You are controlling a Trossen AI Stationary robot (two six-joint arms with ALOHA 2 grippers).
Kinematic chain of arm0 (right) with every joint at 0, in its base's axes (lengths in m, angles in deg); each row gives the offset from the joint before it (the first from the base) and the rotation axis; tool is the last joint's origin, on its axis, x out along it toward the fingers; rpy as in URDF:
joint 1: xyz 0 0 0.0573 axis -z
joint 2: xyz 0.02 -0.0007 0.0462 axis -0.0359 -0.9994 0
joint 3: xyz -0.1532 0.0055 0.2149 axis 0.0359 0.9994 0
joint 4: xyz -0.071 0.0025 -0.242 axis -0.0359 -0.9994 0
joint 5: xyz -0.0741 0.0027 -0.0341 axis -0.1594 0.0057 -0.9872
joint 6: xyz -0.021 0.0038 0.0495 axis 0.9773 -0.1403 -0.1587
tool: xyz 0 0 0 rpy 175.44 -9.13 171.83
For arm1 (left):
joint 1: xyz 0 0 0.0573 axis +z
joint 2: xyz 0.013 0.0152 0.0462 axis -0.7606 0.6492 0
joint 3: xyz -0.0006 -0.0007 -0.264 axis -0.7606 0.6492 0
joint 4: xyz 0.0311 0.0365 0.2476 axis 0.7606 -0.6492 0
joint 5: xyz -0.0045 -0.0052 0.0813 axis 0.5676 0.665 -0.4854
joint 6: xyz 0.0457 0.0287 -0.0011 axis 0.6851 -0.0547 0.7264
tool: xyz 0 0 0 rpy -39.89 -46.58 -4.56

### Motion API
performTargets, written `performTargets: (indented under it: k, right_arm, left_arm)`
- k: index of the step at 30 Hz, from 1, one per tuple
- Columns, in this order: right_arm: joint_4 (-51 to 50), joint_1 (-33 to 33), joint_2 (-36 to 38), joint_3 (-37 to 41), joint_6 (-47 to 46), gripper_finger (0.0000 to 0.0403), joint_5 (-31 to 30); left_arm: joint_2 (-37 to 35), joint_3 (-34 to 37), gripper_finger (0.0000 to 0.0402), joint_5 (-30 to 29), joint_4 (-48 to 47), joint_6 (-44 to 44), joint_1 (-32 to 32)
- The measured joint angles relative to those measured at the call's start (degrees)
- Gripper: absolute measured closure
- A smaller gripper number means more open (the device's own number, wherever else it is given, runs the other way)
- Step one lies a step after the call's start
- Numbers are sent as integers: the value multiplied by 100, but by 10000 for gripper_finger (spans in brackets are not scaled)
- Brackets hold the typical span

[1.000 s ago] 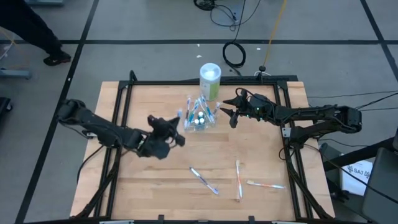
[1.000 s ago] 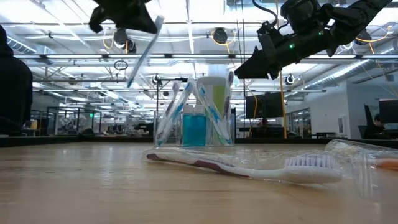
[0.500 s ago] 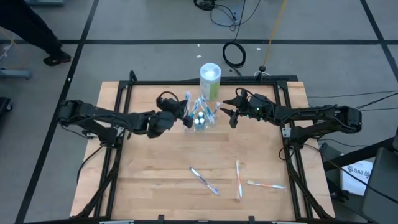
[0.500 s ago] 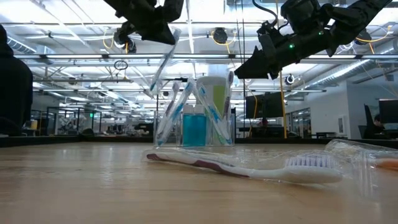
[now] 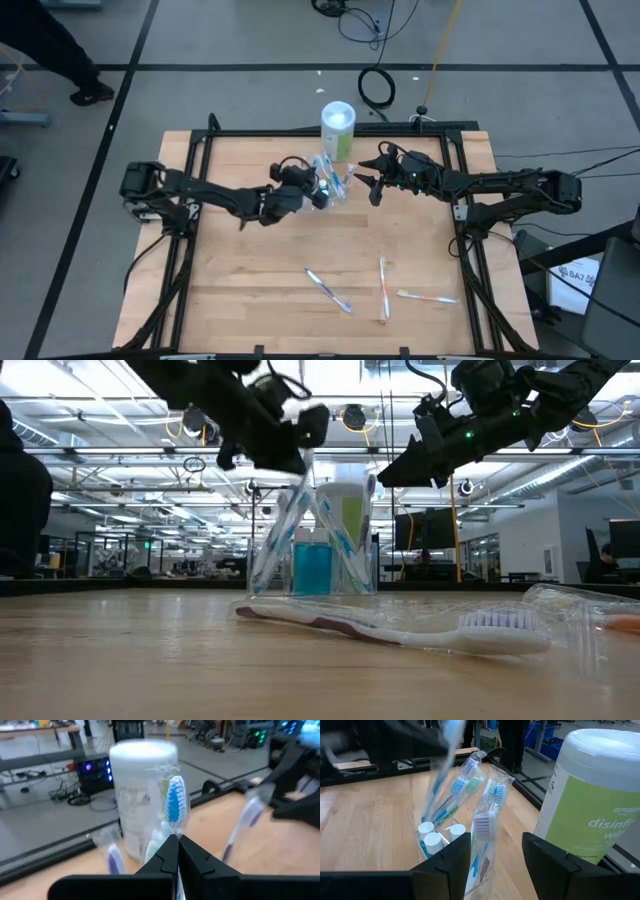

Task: Pick & Place toothbrushing station
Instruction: Put the blue toothbrush into the transparent organizer

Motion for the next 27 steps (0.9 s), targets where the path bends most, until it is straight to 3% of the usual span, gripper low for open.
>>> performTargets:
  k: [10, 20, 27]
  right_arm:
    - [-83, -2, -2, 0, 0, 232, 0]
    - [-260, 0, -2, 0, 0, 232, 0]
    - [-268, -2, -2, 0, 0, 232, 0]
  left_arm:
    - [564, 2, 395, 37, -225, -768, 8]
    - [578, 0, 382, 74, -777, -990, 11]
    - [576, 0, 381, 453, -987, -988, 11]
